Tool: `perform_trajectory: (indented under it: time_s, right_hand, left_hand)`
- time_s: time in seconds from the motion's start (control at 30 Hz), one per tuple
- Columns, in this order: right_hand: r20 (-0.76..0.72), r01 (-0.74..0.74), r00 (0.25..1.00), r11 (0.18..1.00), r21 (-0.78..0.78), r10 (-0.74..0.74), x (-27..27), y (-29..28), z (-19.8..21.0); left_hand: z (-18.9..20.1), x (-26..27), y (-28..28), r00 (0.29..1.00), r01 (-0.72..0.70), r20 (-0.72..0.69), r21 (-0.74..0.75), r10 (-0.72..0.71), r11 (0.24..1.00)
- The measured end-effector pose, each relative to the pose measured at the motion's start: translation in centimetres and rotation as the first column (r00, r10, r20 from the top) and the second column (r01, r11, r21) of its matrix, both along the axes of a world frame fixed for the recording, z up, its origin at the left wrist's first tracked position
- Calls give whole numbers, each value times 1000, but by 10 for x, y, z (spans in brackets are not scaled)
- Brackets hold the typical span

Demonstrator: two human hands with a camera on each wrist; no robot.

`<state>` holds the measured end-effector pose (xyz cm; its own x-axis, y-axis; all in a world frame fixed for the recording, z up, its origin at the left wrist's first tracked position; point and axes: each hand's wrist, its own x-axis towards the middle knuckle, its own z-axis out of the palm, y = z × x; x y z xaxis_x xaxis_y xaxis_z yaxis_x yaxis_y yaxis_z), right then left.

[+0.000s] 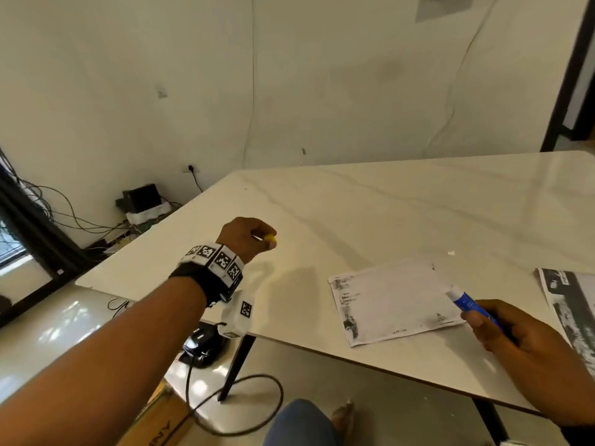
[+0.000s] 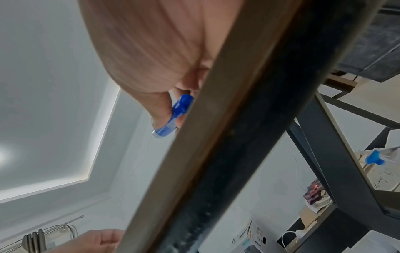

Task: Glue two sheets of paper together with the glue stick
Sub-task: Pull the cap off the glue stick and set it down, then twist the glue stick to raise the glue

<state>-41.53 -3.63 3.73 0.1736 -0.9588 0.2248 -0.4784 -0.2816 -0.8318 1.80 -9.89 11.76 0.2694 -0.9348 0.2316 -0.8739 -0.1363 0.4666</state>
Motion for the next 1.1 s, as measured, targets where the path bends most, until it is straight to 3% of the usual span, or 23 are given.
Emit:
perform_trajectory:
  time_s: [0.23, 0.47, 0.57, 0.63, 0.7, 0.77, 0.87, 0.93, 1.1]
  right_hand:
    - [-49, 16, 999, 998, 61, -13, 4, 2, 6]
    - [-66, 19, 998, 995, 97, -13, 7, 4, 8]
    - [-50, 18, 999, 997, 80, -14, 6, 3, 7]
    - [-16, 19, 1000, 997, 68, -18, 5, 2, 8]
    - [36, 26, 999, 999, 44, -28, 3, 0, 5]
    - [85, 50, 995, 998, 23, -52, -5, 0, 1]
    - [130, 16, 991, 1000, 8, -17, -1, -2, -2]
    - [115, -31, 993, 999, -20, 33, 2, -3, -1]
    - [105, -122, 987, 992, -33, 125, 0, -4, -8]
  left_hand:
    - [-26, 9, -12, 980, 3, 183, 386, -80, 923]
    - [-25, 9, -9, 985, -21, 162, 454, -60, 891]
    - [-10, -2, 5, 990, -24, 134, 397, -32, 918]
    - [-1, -23, 17, 1000, 23, -24, 241, -18, 970]
    - [4, -61, 33, 970, 114, -222, 34, -104, 993]
    - [-6, -118, 45, 839, 229, -481, -114, -256, 967]
    - [-40, -189, 69, 521, 301, -793, -173, -314, 938]
    - [-66, -221, 80, 368, 329, -886, -160, -282, 931]
    - [-90, -251, 78, 92, 376, -963, -203, -255, 904]
